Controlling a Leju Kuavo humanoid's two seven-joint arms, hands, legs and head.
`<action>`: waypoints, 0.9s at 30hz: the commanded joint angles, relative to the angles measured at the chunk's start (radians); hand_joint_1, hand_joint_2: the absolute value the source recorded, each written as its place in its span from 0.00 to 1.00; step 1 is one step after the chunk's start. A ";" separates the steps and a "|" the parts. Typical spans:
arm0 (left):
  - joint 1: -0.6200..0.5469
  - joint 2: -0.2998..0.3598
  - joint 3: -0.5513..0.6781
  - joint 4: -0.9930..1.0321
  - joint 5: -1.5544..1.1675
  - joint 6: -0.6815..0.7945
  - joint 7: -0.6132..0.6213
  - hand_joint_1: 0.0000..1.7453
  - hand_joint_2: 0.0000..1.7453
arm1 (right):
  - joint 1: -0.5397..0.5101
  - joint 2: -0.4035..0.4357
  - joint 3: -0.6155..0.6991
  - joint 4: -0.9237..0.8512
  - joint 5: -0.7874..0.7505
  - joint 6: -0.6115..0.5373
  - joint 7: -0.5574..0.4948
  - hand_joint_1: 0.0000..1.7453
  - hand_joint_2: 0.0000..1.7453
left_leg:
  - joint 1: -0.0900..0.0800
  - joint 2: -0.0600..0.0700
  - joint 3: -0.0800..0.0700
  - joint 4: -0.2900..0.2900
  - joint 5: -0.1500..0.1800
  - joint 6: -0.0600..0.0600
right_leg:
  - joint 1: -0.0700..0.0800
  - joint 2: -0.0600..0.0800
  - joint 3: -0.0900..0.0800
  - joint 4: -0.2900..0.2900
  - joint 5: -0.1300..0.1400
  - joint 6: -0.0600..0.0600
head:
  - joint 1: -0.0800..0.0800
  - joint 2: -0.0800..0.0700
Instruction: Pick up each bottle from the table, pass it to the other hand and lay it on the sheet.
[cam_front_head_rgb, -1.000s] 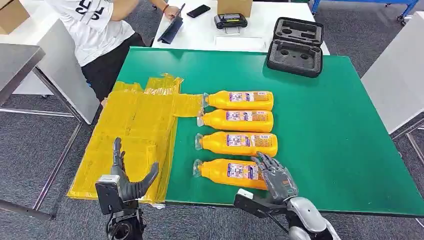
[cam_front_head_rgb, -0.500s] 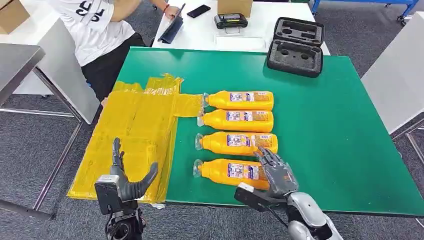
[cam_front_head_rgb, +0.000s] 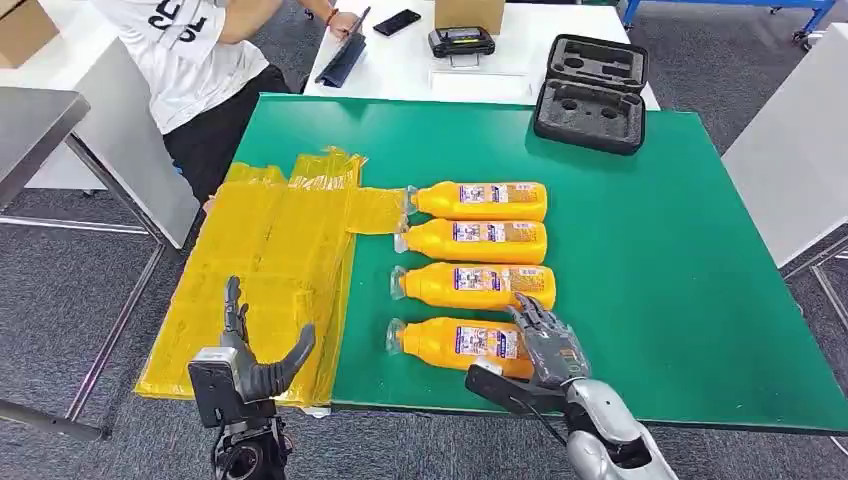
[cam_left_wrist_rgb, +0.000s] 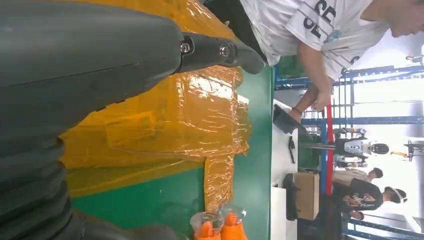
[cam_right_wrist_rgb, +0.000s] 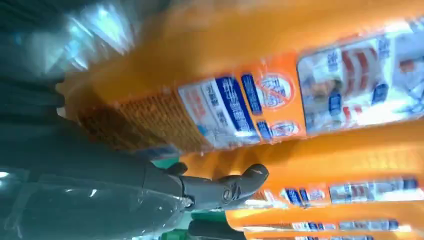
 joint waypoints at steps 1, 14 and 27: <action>-0.022 0.006 0.009 0.045 0.005 -0.002 0.004 0.00 1.00 | -0.066 0.041 0.017 0.181 0.001 0.026 -0.014 0.00 1.00 | 0.001 0.001 0.006 -0.002 -0.001 -0.001 | 0.001 0.001 0.006 -0.002 -0.001 -0.002 | 0.000 0.000; -0.013 0.008 0.013 0.045 0.009 -0.004 0.001 0.00 1.00 | -0.059 0.034 0.033 0.181 0.001 0.033 -0.021 0.79 1.00 | 0.001 0.001 0.010 -0.002 -0.001 -0.001 | 0.001 0.000 0.009 -0.002 -0.001 -0.002 | 0.000 0.000; -0.004 0.005 0.018 0.029 0.008 -0.001 0.000 0.00 1.00 | -0.043 0.032 0.055 0.145 0.007 0.038 -0.021 0.91 1.00 | 0.001 0.000 0.010 -0.002 -0.001 -0.001 | 0.001 0.000 0.009 -0.002 -0.001 -0.002 | 0.000 0.000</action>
